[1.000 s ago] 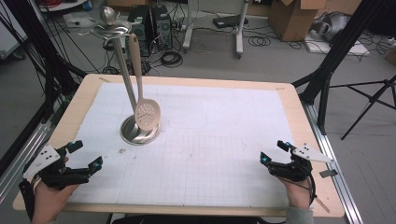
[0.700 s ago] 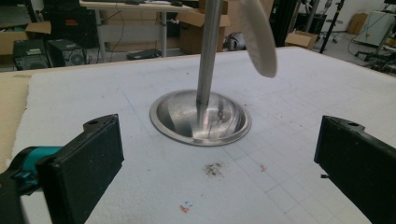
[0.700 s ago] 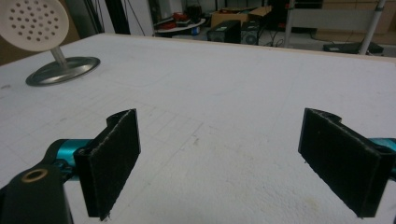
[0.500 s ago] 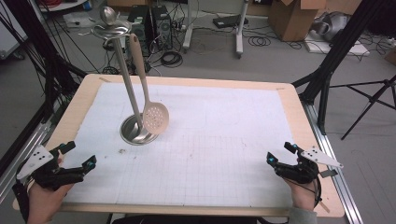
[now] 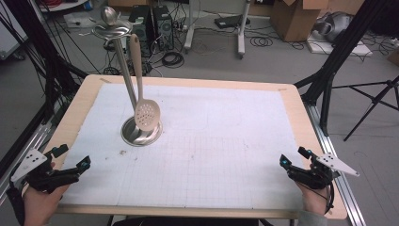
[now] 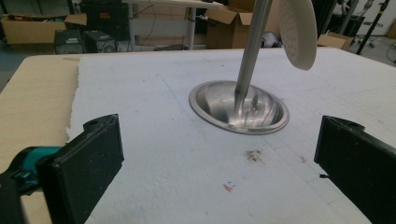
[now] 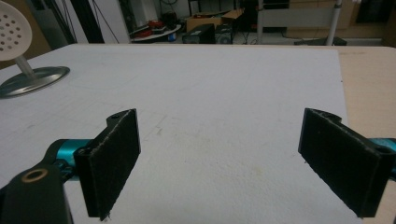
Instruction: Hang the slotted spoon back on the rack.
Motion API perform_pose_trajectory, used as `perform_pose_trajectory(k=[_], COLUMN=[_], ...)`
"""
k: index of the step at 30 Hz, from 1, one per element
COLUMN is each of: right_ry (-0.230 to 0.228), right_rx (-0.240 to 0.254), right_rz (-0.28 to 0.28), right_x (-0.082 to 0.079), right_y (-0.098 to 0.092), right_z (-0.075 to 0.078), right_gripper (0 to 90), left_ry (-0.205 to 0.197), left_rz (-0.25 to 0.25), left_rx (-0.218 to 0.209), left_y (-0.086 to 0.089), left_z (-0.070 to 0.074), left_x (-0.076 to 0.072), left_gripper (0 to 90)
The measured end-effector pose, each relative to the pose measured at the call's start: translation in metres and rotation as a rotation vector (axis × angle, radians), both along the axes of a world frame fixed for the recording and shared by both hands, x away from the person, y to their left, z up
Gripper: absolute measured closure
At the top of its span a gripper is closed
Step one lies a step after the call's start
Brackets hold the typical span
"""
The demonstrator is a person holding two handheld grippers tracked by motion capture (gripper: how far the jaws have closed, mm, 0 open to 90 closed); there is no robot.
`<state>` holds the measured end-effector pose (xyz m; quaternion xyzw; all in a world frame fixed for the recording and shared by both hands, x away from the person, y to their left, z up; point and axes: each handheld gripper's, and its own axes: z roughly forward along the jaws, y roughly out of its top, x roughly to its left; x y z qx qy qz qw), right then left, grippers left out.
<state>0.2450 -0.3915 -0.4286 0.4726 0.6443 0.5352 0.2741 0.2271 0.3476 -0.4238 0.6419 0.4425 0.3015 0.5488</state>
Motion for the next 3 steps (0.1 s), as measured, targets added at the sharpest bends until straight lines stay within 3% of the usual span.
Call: perform_pose_trajectory(k=[3], right_ry=[-0.001], right_rx=[0.005], right_rz=[-0.003], right_x=[0.0008], right_y=[-0.0011], right_z=[-0.0010], right_gripper=[12.0], left_ry=[0.003], left_rz=[0.003], left_rx=[0.002], left_y=[-0.0005], left_z=[-0.0003], left_x=[0.0000], left_gripper=[1.7])
